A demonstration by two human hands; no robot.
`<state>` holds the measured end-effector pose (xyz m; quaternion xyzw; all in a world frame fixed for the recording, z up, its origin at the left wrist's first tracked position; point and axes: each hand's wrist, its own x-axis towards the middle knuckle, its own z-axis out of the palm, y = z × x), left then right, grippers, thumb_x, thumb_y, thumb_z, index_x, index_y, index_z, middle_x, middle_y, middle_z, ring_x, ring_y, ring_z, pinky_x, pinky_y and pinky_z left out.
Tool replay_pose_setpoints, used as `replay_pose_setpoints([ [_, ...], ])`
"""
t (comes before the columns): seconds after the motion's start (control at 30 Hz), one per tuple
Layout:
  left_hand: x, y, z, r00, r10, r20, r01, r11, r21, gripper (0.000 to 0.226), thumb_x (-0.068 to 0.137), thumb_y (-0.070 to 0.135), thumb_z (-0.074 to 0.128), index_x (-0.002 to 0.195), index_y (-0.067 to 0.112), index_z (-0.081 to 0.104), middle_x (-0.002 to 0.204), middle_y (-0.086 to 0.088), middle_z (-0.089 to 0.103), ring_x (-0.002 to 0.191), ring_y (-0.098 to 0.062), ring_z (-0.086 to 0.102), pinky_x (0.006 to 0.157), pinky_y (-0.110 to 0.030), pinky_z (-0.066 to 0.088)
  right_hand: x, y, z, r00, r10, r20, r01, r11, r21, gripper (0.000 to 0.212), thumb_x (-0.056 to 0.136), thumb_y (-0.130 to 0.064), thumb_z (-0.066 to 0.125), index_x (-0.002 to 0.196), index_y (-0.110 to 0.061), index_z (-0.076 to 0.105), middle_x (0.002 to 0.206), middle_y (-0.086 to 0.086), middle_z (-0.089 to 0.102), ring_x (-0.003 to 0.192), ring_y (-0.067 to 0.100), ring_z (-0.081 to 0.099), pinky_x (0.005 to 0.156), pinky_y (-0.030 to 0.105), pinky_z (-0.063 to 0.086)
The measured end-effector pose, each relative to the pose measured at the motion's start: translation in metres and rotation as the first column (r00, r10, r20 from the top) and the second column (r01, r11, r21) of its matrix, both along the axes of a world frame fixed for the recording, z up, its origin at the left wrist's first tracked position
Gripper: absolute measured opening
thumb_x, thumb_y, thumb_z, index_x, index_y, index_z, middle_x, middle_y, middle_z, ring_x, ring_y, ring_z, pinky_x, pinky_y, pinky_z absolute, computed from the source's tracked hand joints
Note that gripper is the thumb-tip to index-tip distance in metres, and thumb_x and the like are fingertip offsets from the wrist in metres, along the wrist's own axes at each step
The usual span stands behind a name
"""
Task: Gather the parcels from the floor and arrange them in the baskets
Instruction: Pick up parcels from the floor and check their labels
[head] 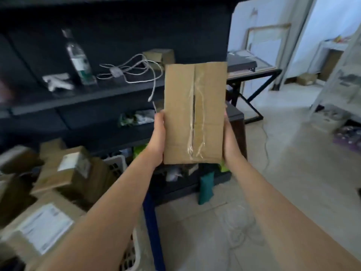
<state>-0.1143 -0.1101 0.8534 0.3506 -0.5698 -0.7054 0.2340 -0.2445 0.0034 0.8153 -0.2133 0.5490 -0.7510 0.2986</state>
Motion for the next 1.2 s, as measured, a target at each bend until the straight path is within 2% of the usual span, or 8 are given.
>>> replay_pose_setpoints([
  [0.2, 0.206, -0.072, 0.083, 0.973, 0.231, -0.028, -0.232, 0.967, -0.105, 0.054, 0.097, 0.062, 0.022, 0.098, 0.029, 0.064, 0.091, -0.001, 0.070, 0.084, -0.016, 0.065, 0.071, -0.034, 0.053, 0.175, -0.114, 0.078, 0.974, 0.215, -0.069, -0.220, 0.972, -0.079, 0.035, 0.104, -0.041, 0.036, 0.083, -0.024, 0.058, 0.077, -0.002, 0.062, 0.074, 0.012, 0.059, 0.076, 0.030, 0.047],
  [0.3, 0.311, -0.107, 0.105, 0.955, 0.295, -0.013, -0.295, 0.948, -0.117, 0.053, 0.096, 0.064, 0.024, 0.095, 0.027, 0.062, 0.087, -0.003, 0.068, 0.082, -0.017, 0.063, 0.066, -0.032, 0.048, 0.268, -0.170, 0.089, 0.932, 0.352, -0.088, -0.359, 0.928, -0.096, 0.040, 0.104, -0.046, 0.032, 0.087, -0.025, 0.063, 0.085, 0.000, 0.066, 0.085, 0.017, 0.062, 0.088, 0.039, 0.048],
  [0.5, 0.476, -0.174, 0.097, 0.885, 0.465, -0.014, -0.465, 0.883, -0.065, 0.056, 0.095, 0.065, 0.024, 0.101, 0.027, 0.064, 0.095, -0.002, 0.070, 0.088, -0.019, 0.065, 0.079, -0.037, 0.053, 0.432, -0.261, 0.087, 0.869, 0.484, -0.104, -0.485, 0.875, 0.019, 0.041, 0.098, -0.056, 0.036, 0.091, -0.030, 0.068, 0.100, 0.001, 0.070, 0.103, 0.022, 0.064, 0.106, 0.050, 0.043],
  [0.7, 0.570, -0.234, 0.056, 0.818, 0.568, 0.086, -0.573, 0.818, 0.044, 0.057, 0.095, 0.065, 0.023, 0.106, 0.024, 0.061, 0.098, -0.006, 0.069, 0.092, -0.022, 0.064, 0.079, -0.037, 0.052, 0.520, -0.340, 0.050, 0.808, 0.581, -0.096, -0.561, 0.810, 0.172, 0.040, 0.102, -0.050, 0.035, 0.106, -0.024, 0.065, 0.112, 0.004, 0.066, 0.109, 0.021, 0.060, 0.104, 0.043, 0.043],
  [0.87, 0.630, -0.271, 0.026, 0.757, 0.639, 0.137, -0.652, 0.754, 0.085, 0.056, 0.096, 0.063, 0.023, 0.103, 0.021, 0.060, 0.100, -0.009, 0.068, 0.092, -0.024, 0.065, 0.083, -0.038, 0.052, 0.579, -0.389, 0.025, 0.724, 0.685, -0.081, -0.654, 0.719, 0.236, 0.036, 0.103, -0.050, 0.032, 0.099, -0.031, 0.063, 0.108, 0.001, 0.065, 0.113, 0.023, 0.057, 0.099, 0.040, 0.044],
  [1.0, 0.676, -0.293, 0.004, 0.701, 0.685, 0.199, -0.713, 0.683, 0.161, 0.063, 0.092, 0.066, 0.028, 0.117, 0.018, 0.060, 0.102, -0.009, 0.069, 0.095, -0.026, 0.066, 0.087, -0.039, 0.052, 0.621, -0.411, 0.014, 0.656, 0.754, -0.041, -0.710, 0.635, 0.304, 0.049, 0.103, -0.054, 0.027, 0.127, -0.025, 0.058, 0.127, 0.004, 0.061, 0.121, 0.022, 0.053, 0.099, 0.039, 0.043],
  [1.1, 0.700, -0.310, -0.010, 0.710, 0.657, 0.252, -0.701, 0.694, 0.164, 0.066, 0.093, 0.064, 0.025, 0.125, 0.016, 0.057, 0.111, -0.010, 0.068, 0.104, -0.026, 0.064, 0.089, -0.039, 0.051, 0.641, -0.416, 0.003, 0.648, 0.760, 0.049, -0.720, 0.589, 0.367, 0.057, 0.101, -0.061, 0.026, 0.140, -0.027, 0.048, 0.132, 0.003, 0.056, 0.123, 0.021, 0.050, 0.105, 0.042, 0.039],
  [1.2, 0.715, -0.330, -0.019, 0.762, 0.587, 0.273, -0.639, 0.749, 0.175, 0.063, 0.095, 0.064, 0.024, 0.117, 0.017, 0.059, 0.109, -0.011, 0.068, 0.101, -0.026, 0.064, 0.085, -0.039, 0.052, 0.655, -0.422, -0.009, 0.666, 0.739, 0.103, -0.710, 0.586, 0.391, 0.059, 0.095, -0.070, 0.028, 0.129, -0.031, 0.057, 0.130, 0.005, 0.059, 0.123, 0.024, 0.052, 0.111, 0.048, 0.037],
])
